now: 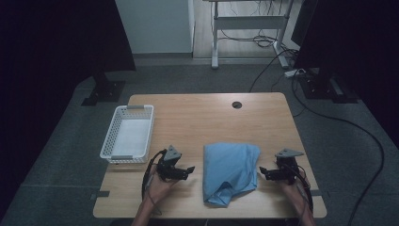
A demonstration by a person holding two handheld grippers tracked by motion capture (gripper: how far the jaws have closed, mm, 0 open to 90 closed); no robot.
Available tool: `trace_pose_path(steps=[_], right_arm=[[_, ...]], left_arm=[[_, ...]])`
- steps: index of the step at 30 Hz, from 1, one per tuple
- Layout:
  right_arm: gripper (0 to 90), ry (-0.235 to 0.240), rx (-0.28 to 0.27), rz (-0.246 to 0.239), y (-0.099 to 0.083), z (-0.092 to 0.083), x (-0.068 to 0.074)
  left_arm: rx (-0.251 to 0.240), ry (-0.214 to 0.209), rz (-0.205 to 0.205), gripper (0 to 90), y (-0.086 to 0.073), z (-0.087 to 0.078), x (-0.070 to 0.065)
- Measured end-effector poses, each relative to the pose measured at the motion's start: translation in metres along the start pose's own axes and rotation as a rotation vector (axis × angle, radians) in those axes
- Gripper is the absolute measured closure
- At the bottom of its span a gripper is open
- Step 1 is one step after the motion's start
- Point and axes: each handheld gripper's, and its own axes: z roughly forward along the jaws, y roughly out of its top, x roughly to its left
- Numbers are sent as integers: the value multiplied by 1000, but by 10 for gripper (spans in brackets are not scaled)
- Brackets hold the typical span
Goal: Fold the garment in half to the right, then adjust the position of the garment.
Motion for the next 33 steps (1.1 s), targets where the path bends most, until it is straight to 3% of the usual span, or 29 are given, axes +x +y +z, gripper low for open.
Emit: trace_pose_path(steps=[5, 10, 14, 27, 31, 33], right_arm=[[51, 7, 13, -33, -10, 4, 7], [41, 15, 5, -43, -12, 4, 9], [0, 27, 19, -54, -12, 5, 10], [1, 6, 23, -29, -13, 2, 13], [14, 48, 30, -5, -12, -3, 13], [16, 45, 18, -15, -8, -9, 16]], left_arm=[[58, 33, -10, 175, -25, 7, 3], [75, 58, 22, 157, -26, 6, 0], [79, 48, 31, 137, -27, 5, 2], [75, 95, -14, 142, -30, 1, 6], [78, 92, -9, 136, -31, 0, 7], [78, 89, -5, 132, -32, 0, 7]])
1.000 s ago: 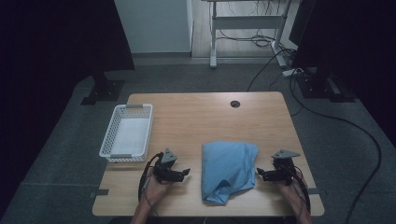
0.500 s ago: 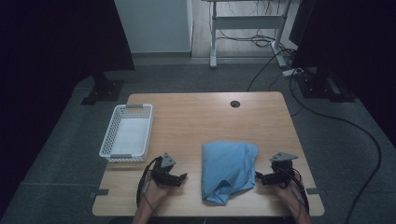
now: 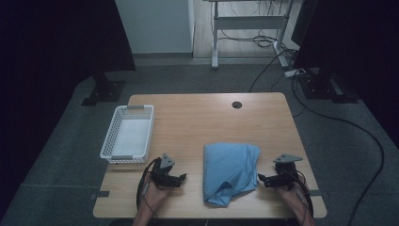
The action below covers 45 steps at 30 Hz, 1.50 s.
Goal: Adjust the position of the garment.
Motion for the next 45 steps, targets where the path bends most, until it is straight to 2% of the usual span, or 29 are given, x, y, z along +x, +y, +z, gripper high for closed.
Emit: trace_pose_path(steps=[4, 8, 18, 23, 28, 36, 41, 43, 45], right_arm=[[20, 21, -50, -13, 14, -14, 8], [22, 52, -73, -25, 32, -19, 19], [22, 129, -92, -98, 68, -6, 58], [22, 159, -88, -128, 77, 5, 74], [25, 165, -50, -150, 69, 19, 83], [28, 157, 2, -147, 37, 32, 81], [21, 152, 15, -168, 23, 40, 82], [8, 137, 10, -194, 20, 42, 84], [0, 132, 8, -192, 20, 43, 86]], left_arm=[[-1, 1, -2, 136, -1, -1, 1], [-1, 1, -2, 136, -1, -1, 1], [-1, -1, 1, 136, -3, -3, 1], [0, -3, 1, 133, -4, -4, 1], [1, -1, 0, 130, -5, -5, 1], [1, 5, -6, 132, -8, -8, 2], [0, 11, -9, 139, -9, -9, 2], [0, 14, -12, 138, -9, -10, 2], [1, 19, -16, 137, -10, -10, 2]])
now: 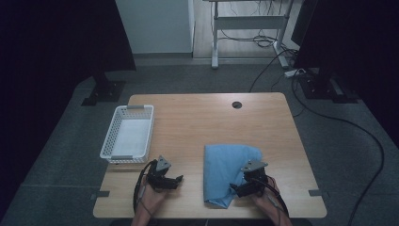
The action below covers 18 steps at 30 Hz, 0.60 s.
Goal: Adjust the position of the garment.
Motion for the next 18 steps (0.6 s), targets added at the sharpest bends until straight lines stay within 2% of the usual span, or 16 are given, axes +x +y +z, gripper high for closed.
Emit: trace_pose_path(steps=[7, 18], right_arm=[[0, -9, -6, 7, 4, 5, 0], [0, -22, -7, 18, 22, 23, -3]], left_arm=[[0, 2, -3, 129, -1, -1, -1], [-1, 6, -10, 133, -5, -5, -3]])
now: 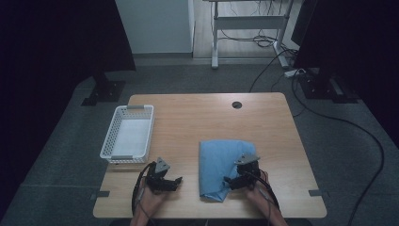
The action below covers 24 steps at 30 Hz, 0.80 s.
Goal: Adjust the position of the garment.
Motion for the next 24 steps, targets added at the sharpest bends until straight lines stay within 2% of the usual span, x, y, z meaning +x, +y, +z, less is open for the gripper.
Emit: trace_pose_path(steps=[24], right_arm=[[3, -8, -3, 5, 39, 40, -7]], left_arm=[[-2, 6, -6, 141, -5, -6, -2]])
